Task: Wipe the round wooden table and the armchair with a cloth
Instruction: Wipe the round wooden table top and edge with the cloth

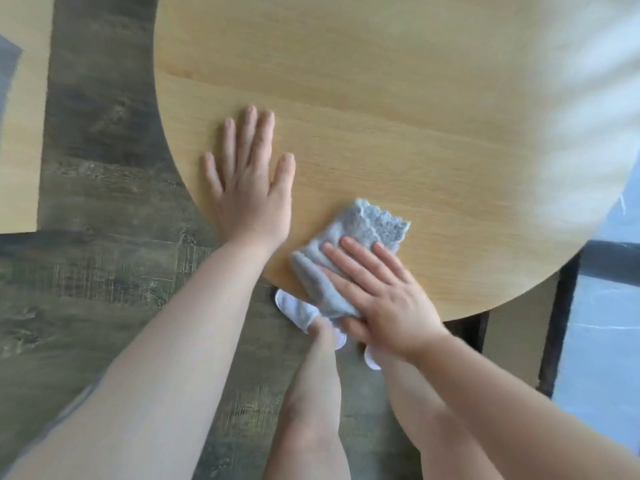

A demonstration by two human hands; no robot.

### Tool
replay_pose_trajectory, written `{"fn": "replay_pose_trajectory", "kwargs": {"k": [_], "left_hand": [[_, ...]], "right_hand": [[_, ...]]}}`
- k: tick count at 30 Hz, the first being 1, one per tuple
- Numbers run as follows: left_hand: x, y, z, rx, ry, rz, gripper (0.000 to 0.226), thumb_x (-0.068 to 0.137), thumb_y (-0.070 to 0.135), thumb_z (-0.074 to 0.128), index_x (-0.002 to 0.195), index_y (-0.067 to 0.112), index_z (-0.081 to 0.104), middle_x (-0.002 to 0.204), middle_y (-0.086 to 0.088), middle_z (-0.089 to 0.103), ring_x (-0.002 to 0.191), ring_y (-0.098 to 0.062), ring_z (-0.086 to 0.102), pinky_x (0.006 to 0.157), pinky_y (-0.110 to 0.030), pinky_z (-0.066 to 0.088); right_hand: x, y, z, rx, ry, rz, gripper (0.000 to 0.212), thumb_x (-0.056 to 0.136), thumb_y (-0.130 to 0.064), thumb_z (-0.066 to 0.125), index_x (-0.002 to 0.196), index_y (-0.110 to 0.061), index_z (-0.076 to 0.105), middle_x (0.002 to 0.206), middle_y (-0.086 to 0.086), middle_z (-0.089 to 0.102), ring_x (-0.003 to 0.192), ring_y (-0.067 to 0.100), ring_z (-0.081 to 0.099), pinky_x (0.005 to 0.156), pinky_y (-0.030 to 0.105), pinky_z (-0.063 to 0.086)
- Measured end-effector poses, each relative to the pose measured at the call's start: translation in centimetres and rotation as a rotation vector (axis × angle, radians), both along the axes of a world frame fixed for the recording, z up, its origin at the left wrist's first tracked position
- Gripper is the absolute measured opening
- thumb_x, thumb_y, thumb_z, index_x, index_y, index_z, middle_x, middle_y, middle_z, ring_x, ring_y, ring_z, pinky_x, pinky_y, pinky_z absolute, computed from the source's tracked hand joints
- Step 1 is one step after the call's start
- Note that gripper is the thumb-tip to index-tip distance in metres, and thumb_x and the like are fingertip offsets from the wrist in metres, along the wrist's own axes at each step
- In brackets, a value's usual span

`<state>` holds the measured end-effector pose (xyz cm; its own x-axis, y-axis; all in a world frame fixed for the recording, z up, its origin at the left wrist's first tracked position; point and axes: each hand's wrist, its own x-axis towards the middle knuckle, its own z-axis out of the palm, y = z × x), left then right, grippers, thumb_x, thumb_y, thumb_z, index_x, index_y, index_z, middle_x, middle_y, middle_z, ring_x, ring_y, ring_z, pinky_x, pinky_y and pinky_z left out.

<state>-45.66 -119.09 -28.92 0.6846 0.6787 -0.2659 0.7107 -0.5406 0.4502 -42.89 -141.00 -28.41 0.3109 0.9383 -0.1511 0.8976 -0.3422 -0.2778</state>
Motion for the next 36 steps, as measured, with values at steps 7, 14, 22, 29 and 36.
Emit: {"fn": "replay_pose_trajectory", "kwargs": {"k": [7,14,22,29,36], "left_hand": [[3.6,-6.5,0.2,0.029,-0.062,0.317,0.067,0.090,0.026,0.045,0.153,0.020,0.022,0.162,0.000,0.010,0.149,-0.019,0.002,0.118,-0.042,-0.003],[7.2,-16.9,-0.8,0.130,-0.114,0.039,0.057,0.091,0.024,0.038,0.148,0.022,0.035,0.157,0.001,0.027,0.146,-0.018,0.021,0.116,-0.042,0.006],[13.4,-16.7,-0.9,0.137,-0.021,0.293,0.059,0.091,0.029,0.040,0.149,0.028,0.031,0.159,0.008,0.020,0.148,-0.015,0.011,0.117,-0.044,0.001],[19.1,-17.9,-0.9,0.230,0.009,0.571,0.061,0.088,0.027,0.030,0.150,0.027,0.030,0.159,0.006,0.020,0.148,-0.015,0.012,0.117,-0.043,0.004],[19.7,-18.6,-1.1,0.309,0.047,0.515,0.066,0.085,0.032,0.023,0.150,0.023,0.029,0.159,0.005,0.021,0.148,-0.014,0.013,0.117,-0.048,0.006]], "right_hand": [[2.2,-0.7,0.3,-0.019,0.016,-0.622,0.060,0.087,-0.042,0.041,0.141,-0.015,0.038,0.157,0.005,0.023,0.146,0.025,0.016,0.118,0.045,0.011],[13.2,-7.9,0.5,0.007,0.012,-1.289,0.067,0.088,-0.041,0.034,0.148,-0.011,0.031,0.159,0.003,0.016,0.147,0.020,0.009,0.120,0.044,0.003],[20.8,-12.0,-0.1,-0.010,-0.021,-0.577,0.058,0.092,-0.042,0.044,0.144,-0.019,0.038,0.158,0.001,0.024,0.147,0.019,0.015,0.118,0.047,0.014],[22.9,-7.9,0.2,0.024,0.067,0.022,0.058,0.092,-0.044,0.043,0.145,-0.019,0.040,0.157,0.000,0.026,0.146,0.022,0.018,0.119,0.044,0.011],[30.2,-0.3,0.2,-0.039,-0.010,-0.625,0.064,0.093,-0.043,0.036,0.151,-0.025,0.021,0.161,-0.003,0.008,0.148,0.022,0.001,0.120,0.042,0.000]]}}
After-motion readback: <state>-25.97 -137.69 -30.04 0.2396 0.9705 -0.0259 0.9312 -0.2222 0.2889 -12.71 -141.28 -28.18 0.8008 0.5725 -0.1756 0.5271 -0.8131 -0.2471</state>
